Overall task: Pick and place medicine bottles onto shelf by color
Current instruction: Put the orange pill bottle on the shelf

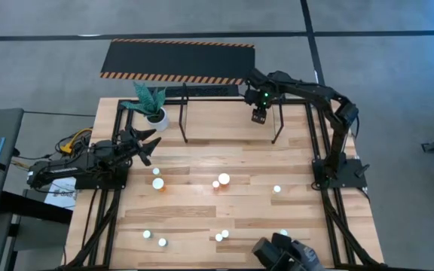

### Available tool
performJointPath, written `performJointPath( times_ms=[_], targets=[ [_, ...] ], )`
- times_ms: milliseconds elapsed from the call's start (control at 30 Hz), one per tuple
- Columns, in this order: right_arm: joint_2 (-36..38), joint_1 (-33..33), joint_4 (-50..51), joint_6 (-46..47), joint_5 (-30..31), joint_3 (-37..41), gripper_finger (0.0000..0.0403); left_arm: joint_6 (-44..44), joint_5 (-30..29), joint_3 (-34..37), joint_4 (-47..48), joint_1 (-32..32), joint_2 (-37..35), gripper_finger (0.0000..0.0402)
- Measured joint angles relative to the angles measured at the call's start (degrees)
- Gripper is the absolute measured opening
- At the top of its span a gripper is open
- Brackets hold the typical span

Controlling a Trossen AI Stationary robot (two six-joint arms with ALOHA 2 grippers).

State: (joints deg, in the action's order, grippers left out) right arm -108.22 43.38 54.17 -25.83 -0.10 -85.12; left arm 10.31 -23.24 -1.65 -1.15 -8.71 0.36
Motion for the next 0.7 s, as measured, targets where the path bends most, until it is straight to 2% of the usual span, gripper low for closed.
performJointPath(
  times_ms=[700],
  targets=[
    [-1.64, 2.10, -3.99, -4.24, -0.37, 0.00, 0.0229, 0.00, 0.00, 0.01, 0.00, -0.01, 0.01, 0.0208]
  ],
)
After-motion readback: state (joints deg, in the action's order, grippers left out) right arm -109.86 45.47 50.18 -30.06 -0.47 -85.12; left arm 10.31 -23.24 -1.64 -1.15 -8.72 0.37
